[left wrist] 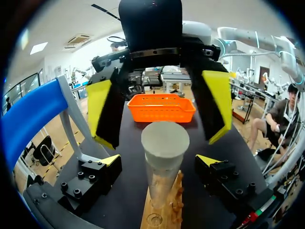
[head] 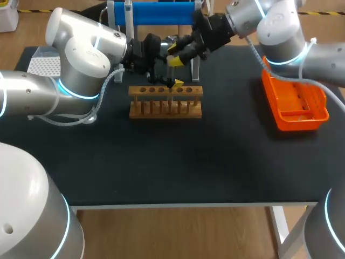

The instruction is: Invert the test tube, pick up the pipette, mount the tip to pipette, aspirate from beaker and dispense into the tube, eject the tip, return the pipette, and cap with the stopper.

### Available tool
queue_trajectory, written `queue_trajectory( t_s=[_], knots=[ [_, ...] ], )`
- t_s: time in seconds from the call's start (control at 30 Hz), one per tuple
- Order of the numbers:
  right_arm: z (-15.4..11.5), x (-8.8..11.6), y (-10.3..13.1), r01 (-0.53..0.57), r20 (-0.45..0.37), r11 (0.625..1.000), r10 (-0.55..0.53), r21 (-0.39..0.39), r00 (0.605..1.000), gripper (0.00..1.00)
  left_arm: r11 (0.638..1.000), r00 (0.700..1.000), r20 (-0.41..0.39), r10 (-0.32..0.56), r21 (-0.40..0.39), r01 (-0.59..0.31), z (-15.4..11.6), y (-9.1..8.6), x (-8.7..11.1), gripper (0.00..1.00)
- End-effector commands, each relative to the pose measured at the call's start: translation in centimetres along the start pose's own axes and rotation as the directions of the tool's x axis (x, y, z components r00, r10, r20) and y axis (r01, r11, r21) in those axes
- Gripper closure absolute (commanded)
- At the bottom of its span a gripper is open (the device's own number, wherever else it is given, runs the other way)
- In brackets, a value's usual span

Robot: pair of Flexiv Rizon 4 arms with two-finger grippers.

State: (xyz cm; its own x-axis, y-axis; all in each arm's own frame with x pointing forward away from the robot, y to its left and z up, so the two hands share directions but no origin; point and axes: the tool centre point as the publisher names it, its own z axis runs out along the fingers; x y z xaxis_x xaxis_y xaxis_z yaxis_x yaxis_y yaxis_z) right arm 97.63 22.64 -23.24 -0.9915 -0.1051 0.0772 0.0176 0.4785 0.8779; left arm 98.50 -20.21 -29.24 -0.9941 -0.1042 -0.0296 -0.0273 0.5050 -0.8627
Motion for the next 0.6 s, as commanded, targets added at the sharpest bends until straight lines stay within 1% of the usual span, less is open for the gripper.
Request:
queue_trajectory(
  t_s=[0.03, 0.23, 0.47, 0.53, 0.57, 0.6],
  knots=[
    [-1.0, 0.6, -0.7, 0.019, -0.010, 0.998, -0.019, -0.062, 1.000, 0.00, 1.000, 1.000, -0.002, 0.000, -0.002, 0.000, 0.0, 0.0, -0.1, 0.00],
    [-1.9, 1.1, -0.5, 0.069, -0.019, 0.984, -0.073, -0.164, 0.997, 0.00, 1.000, 1.000, -0.002, 0.000, -0.002, 0.000, 0.0, 0.0, -0.1, 0.00],
    [-2.4, 1.6, 0.6, 0.126, -0.023, 0.952, -0.138, -0.280, 0.990, 0.00, 1.000, 1.000, -0.002, 0.000, -0.002, 0.000, 0.0, 0.0, -0.1, 0.00],
    [-2.4, 1.7, 0.8, 0.120, -0.029, 0.946, -0.135, -0.302, 0.990, 0.00, 1.000, 1.000, -0.002, 0.000, -0.002, 0.000, 0.0, 0.0, -0.1, 0.00],
    [-2.4, 1.6, 0.9, 0.116, -0.035, 0.940, -0.134, -0.320, 0.990, 0.02, 1.000, 1.000, -0.002, 0.000, -0.002, 0.000, 0.0, 0.0, -0.1, 0.00],
    [-2.3, 1.6, 1.0, 0.113, -0.040, 0.936, -0.134, -0.334, 0.990, 0.21, 1.000, 1.000, -0.002, 0.000, -0.002, 0.000, 0.0, 0.0, -0.1, 0.00]
  ],
)
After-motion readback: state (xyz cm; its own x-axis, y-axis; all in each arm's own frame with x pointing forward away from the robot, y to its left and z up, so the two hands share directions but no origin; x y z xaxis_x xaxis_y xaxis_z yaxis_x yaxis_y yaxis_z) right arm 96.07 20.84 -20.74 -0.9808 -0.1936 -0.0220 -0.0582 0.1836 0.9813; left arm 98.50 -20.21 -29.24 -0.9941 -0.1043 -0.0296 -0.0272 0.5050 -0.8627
